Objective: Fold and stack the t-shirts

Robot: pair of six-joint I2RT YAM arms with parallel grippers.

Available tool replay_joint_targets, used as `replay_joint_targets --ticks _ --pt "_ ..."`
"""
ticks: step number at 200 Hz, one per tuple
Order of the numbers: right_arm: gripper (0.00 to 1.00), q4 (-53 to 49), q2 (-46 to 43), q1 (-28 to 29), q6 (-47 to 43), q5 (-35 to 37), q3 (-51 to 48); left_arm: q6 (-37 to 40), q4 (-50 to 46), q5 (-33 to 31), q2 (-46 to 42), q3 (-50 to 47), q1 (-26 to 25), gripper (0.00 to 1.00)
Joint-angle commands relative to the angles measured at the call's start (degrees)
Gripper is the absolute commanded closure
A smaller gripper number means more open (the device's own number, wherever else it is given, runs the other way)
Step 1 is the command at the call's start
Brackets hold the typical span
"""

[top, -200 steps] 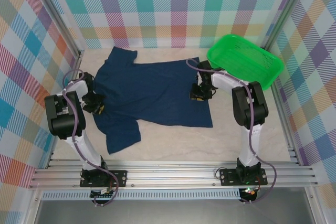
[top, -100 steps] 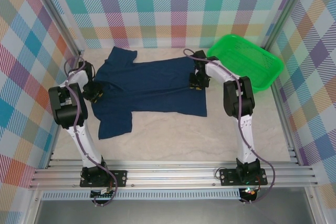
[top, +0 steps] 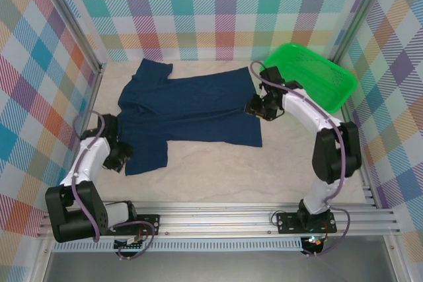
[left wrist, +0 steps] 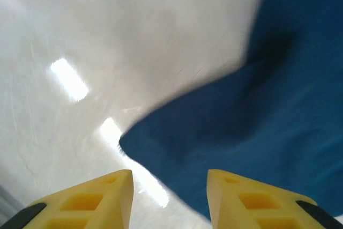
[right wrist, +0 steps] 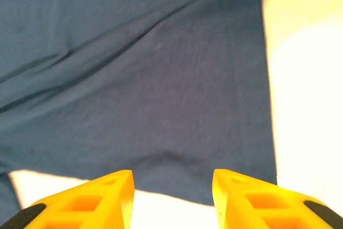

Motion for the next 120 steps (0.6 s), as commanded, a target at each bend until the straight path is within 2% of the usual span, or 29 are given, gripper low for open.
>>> replay_joint_targets --ticks 1,34,75,97,120 --pt "0.57 2.1 -1.4 0.5 1.5 -7.4 -6.7 0.6 -0.2 4.7 0.4 -2.9 0.1 0.57" --pt "0.57 2.9 -6.2 0.5 1.3 -9.0 -13.8 3.5 2.4 3.1 1.9 -3.3 0.6 0.57" --pt "0.57 2.4 -9.0 0.4 2.1 -9.1 -17.1 7.9 1.7 -1.6 5.9 -1.6 2.0 0.62" --pt "0.57 2.2 -9.6 0.4 2.4 -8.9 -17.1 7.7 1.4 -2.0 7.6 -1.3 2.3 0.63" --pt "0.58 2.3 -9.2 0.4 2.6 -9.1 -16.6 8.3 5.8 0.0 9.6 -1.5 2.6 0.62"
